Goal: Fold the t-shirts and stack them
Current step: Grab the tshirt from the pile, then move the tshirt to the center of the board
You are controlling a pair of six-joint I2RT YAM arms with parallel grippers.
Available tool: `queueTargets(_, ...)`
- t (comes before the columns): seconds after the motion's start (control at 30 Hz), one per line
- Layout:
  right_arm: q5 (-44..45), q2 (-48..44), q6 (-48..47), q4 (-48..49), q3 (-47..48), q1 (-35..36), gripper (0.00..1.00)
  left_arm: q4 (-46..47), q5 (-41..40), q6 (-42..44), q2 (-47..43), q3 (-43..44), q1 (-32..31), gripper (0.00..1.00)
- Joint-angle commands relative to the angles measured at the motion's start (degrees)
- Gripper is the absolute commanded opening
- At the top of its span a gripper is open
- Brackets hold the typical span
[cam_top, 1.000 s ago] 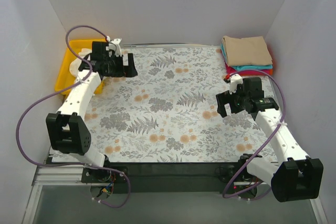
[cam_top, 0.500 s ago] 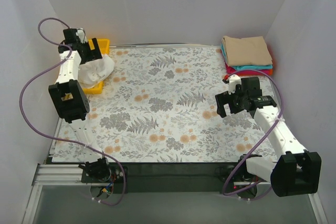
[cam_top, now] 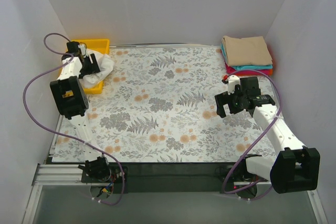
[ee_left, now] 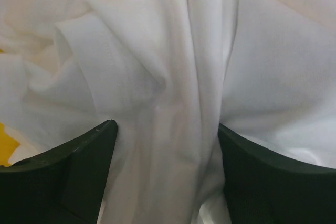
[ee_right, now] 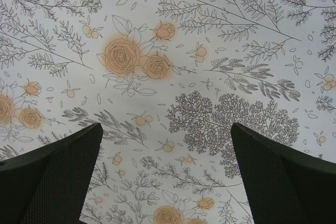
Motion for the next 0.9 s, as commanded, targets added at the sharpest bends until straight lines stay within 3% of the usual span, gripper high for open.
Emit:
queueTargets(0.0, 0.28, -0.04, -0.33, 1.62, 0.99, -0.28, 0.98, -1.15, 0.78, -1.26, 1.48, 1.98, 0.55, 0.64)
queueTargets(0.03, 0.37, -0.30, -0.33, 1.62, 0.99, -0.28, 0.98, -1.68, 1.92, -1.70, 2.01, 3.21, 1.43, 0.57)
queueTargets(0.2, 0.72, -1.70, -0.41, 1.36, 0.99, -0.36, 0.98, -6.16, 9.38, -2.24, 1.93, 16.04, 2.75, 0.00)
queueTargets(0.3, 0.11, -2.06, -0.50, 1.09, 1.16, -0.36, 0.98, -6.44, 15.78, -1.45, -1.93, 22.62, 2.84, 0.00)
queueTargets(0.47, -0.69, -2.23, -0.33, 0.74, 1.95, -0.37, 0.98, -3.62, 24.15, 0.13, -12.56, 24.93, 0.47, 0.00)
queueTargets(0.6, -1.12, -2.23, -0.33, 0.65, 2.48, -0.28, 0.98, -2.05, 32.32, 1.11, -20.47, 20.81, -3.39, 0.00)
queueTargets(0.73, -1.83, -1.97, -0.76, 0.30, 3.27, -0.36, 0.98, -0.72, 36.99, 0.93, -26.45, 14.67, -11.63, 0.00)
queueTargets(0.87, -3.41, -1.62, -1.47, -0.31, 4.41, -0.45, 0.98, 5.84, 45.23, -5.19, -31.46, 9.65, -18.07, 0.00)
